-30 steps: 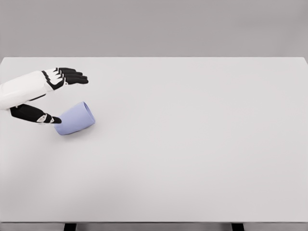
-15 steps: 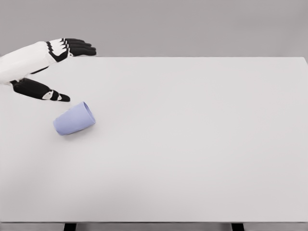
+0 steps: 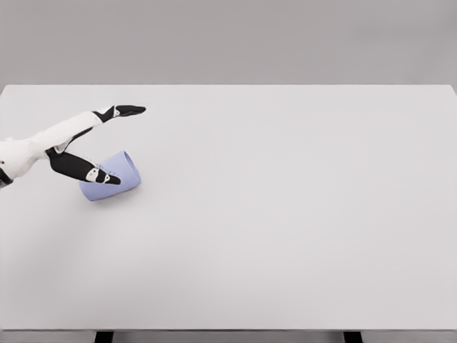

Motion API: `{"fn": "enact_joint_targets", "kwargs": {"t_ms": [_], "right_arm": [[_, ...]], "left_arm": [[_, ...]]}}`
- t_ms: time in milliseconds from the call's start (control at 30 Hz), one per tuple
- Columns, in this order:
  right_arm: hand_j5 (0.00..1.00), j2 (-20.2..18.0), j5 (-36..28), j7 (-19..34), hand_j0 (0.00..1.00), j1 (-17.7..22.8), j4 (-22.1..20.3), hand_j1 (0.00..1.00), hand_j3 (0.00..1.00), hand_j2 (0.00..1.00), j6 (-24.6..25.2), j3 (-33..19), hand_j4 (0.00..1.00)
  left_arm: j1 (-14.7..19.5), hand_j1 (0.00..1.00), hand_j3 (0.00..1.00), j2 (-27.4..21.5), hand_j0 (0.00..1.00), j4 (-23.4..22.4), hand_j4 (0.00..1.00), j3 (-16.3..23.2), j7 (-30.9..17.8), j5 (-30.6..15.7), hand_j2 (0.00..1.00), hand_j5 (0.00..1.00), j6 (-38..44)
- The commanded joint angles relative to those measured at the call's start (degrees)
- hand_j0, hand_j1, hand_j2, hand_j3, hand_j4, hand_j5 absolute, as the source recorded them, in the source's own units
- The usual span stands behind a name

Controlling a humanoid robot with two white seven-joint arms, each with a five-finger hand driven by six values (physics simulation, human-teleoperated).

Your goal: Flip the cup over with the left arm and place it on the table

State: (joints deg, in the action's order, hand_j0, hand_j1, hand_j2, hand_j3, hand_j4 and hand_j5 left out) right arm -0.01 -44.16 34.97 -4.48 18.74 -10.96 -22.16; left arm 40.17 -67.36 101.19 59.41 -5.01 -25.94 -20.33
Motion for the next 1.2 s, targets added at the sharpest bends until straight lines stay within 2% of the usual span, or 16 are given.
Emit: {"fn": "enact_joint_targets", "kwargs": {"t_ms": [0,67,100,200,300,367,500,600,667,733,800,1000,1067,1167], "right_arm": [[1.0,0.01,0.04,0.03,1.0,0.09,-0.02,1.0,1.0,1.0,-0.03,0.01,1.0],[1.0,0.01,0.04,0.03,1.0,0.09,-0.02,1.0,1.0,1.0,-0.03,0.01,1.0],[1.0,0.01,0.04,0.03,1.0,0.09,-0.02,1.0,1.0,1.0,-0.03,0.01,1.0],[1.0,0.01,0.04,0.03,1.0,0.09,-0.02,1.0,1.0,1.0,-0.03,0.01,1.0],[1.0,0.01,0.04,0.03,1.0,0.09,-0.02,1.0,1.0,1.0,-0.03,0.01,1.0],[1.0,0.01,0.04,0.03,1.0,0.09,-0.02,1.0,1.0,1.0,-0.03,0.01,1.0],[1.0,0.01,0.04,0.03,1.0,0.0,-0.02,1.0,1.0,1.0,-0.03,0.01,1.0],[1.0,0.01,0.04,0.03,1.0,0.09,-0.02,1.0,1.0,1.0,-0.03,0.01,1.0],[1.0,0.01,0.04,0.03,1.0,0.09,-0.02,1.0,1.0,1.0,-0.03,0.01,1.0],[1.0,0.01,0.04,0.03,1.0,0.09,-0.02,1.0,1.0,1.0,-0.03,0.01,1.0],[1.0,0.01,0.04,0.03,1.0,0.09,-0.02,1.0,1.0,1.0,-0.03,0.01,1.0],[1.0,0.01,0.04,0.03,1.0,0.09,-0.02,1.0,1.0,1.0,-0.03,0.01,1.0],[1.0,0.01,0.04,0.03,1.0,0.09,-0.02,1.0,1.0,1.0,-0.03,-0.08,1.0],[1.0,0.01,0.04,0.03,1.0,0.09,-0.02,1.0,1.0,1.0,-0.03,0.01,1.0]], "left_arm": [[-0.09,1.0,1.0,0.03,1.0,-0.02,1.0,-0.08,1.14,-0.86,1.0,1.0,3.63],[-0.18,1.0,1.0,0.47,1.0,-0.03,1.0,-0.08,1.14,-0.95,1.0,1.0,4.68],[-0.97,1.0,1.0,0.65,1.0,0.06,1.0,-0.35,1.23,-1.13,1.0,1.0,6.97],[-2.82,1.0,1.0,0.82,1.0,-0.03,1.0,-0.79,1.14,-1.13,1.0,1.0,6.45],[-2.91,1.0,1.0,0.82,1.0,-0.03,1.0,-0.87,3.16,-4.29,1.0,1.0,4.95],[-3.43,1.0,1.0,1.0,1.0,-0.03,1.0,-0.52,7.73,-4.29,1.0,1.0,10.04],[-4.22,1.0,1.0,1.61,1.0,-0.03,1.0,-0.17,7.3,-4.38,1.0,1.0,16.55],[-2.91,1.0,1.0,1.53,1.0,0.06,1.0,-0.52,-0.78,-4.2,1.0,1.0,16.9],[1.04,1.0,1.0,1.26,1.0,0.06,1.0,-0.52,-8.96,-4.2,1.0,1.0,16.9],[3.6,1.0,1.0,1.26,1.0,0.06,1.0,-0.52,-12.22,-4.38,1.0,1.0,16.82],[3.77,1.0,1.0,1.09,1.0,0.06,1.0,-0.61,-11.34,-4.73,1.0,1.0,16.9],[3.07,1.0,1.0,1.61,1.0,0.06,1.0,-0.79,-2.38,-7.54,1.0,1.0,16.9],[0.79,1.0,1.0,1.79,1.0,0.06,1.0,-0.79,0.08,-8.86,1.0,1.0,16.9],[-1.5,1.0,1.0,2.67,1.0,-0.03,1.0,-0.87,1.05,-8.6,1.0,1.0,16.99]]}}
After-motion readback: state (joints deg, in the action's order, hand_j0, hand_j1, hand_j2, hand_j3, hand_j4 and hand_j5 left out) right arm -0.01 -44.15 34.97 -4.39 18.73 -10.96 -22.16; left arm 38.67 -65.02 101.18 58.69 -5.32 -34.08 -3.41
